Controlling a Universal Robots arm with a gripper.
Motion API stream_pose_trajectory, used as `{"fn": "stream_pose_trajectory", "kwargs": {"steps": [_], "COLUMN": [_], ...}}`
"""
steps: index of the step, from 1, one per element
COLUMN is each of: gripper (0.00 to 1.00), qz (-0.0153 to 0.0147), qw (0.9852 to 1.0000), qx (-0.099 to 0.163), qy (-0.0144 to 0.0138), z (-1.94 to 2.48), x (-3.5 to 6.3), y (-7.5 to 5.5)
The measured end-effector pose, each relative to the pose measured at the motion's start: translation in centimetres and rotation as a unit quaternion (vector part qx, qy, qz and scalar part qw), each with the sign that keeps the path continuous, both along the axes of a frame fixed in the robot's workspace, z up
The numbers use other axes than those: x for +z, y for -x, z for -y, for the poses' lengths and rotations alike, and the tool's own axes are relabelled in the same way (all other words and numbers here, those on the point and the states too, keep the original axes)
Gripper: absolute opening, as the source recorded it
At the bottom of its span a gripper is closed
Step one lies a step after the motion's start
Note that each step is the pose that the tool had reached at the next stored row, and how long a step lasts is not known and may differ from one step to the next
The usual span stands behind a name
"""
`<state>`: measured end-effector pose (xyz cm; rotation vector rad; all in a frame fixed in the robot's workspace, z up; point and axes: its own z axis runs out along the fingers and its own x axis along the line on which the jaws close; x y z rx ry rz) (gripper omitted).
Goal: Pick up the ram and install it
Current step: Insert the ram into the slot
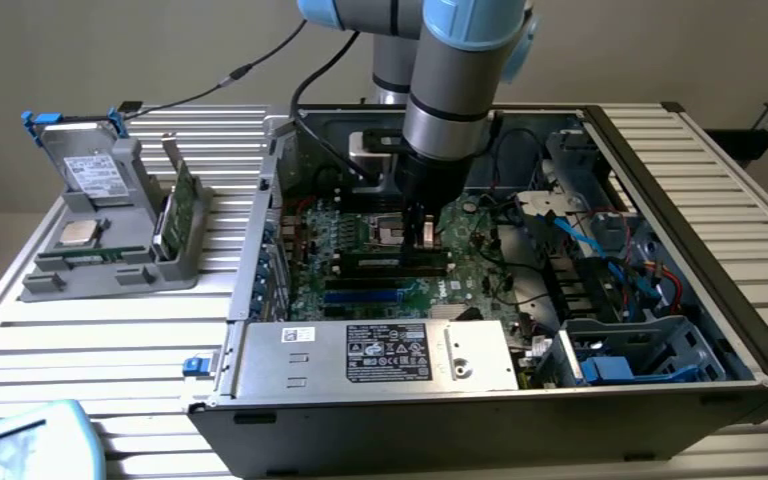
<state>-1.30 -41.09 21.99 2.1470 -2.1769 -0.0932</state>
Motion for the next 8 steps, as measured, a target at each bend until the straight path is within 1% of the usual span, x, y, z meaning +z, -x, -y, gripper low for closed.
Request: {"fn": "stream_pose_trajectory", "kwargs": {"steps": [3,8], "gripper": [0.14,0.14], "qz": [-0.0002,-0.0003], "qw": [1.0,1.0], "qx": [-0.002,-0.003], "qy": [0.0006,0.0006], "z": [0.02,0.01], "x": [0.09,0.09], "y": [0.0,0.0]}}
